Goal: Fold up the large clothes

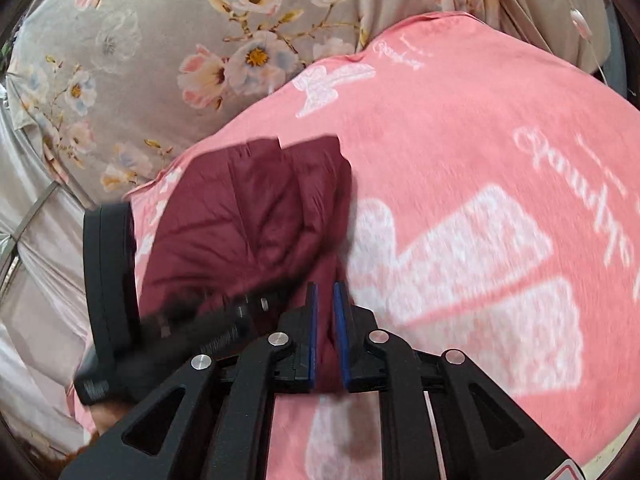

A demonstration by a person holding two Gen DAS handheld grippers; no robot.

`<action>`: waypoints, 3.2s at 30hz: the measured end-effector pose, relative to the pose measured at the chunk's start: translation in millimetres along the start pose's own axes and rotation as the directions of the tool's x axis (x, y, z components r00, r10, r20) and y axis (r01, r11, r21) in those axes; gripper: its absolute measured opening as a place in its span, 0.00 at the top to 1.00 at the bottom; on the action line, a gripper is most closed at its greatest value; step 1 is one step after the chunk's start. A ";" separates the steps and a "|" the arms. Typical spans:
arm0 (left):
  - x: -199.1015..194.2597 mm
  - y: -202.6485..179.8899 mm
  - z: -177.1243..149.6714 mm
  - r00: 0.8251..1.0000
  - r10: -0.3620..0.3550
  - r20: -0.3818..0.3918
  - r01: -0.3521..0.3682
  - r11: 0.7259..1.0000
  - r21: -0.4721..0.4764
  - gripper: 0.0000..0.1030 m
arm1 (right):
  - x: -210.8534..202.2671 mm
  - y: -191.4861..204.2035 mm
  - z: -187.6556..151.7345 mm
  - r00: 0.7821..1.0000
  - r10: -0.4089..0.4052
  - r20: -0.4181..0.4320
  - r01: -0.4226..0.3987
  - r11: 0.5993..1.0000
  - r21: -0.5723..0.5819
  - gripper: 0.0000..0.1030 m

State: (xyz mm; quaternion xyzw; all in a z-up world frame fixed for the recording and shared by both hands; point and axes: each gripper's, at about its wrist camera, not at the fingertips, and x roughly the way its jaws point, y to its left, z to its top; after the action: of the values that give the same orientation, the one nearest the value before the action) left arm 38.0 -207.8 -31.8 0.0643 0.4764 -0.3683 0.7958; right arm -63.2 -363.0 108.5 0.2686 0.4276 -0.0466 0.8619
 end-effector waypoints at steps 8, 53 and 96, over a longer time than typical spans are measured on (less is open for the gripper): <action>-97.0 9.8 5.1 0.975 -0.135 0.176 0.140 0.990 -0.017 0.35 | 17.1 38.2 71.1 0.996 0.091 0.008 -0.091 0.996 -0.013 0.40; -50.0 101.5 41.4 0.919 0.375 0.125 -0.343 0.914 -0.218 0.33 | 143.5 16.0 60.8 0.985 -0.134 -0.104 0.134 0.991 -0.006 0.97; -99.0 123.3 13.3 0.921 0.350 0.174 -0.299 0.917 -0.262 0.14 | 46.3 16.3 21.3 0.994 0.017 -0.105 -0.019 1.000 -0.022 0.56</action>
State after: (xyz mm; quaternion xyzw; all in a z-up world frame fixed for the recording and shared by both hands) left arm 100.1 -73.0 24.5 0.0098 0.4087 -0.1774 0.8952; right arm -13.7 -352.9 90.5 0.2648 0.4702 -0.0198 0.8417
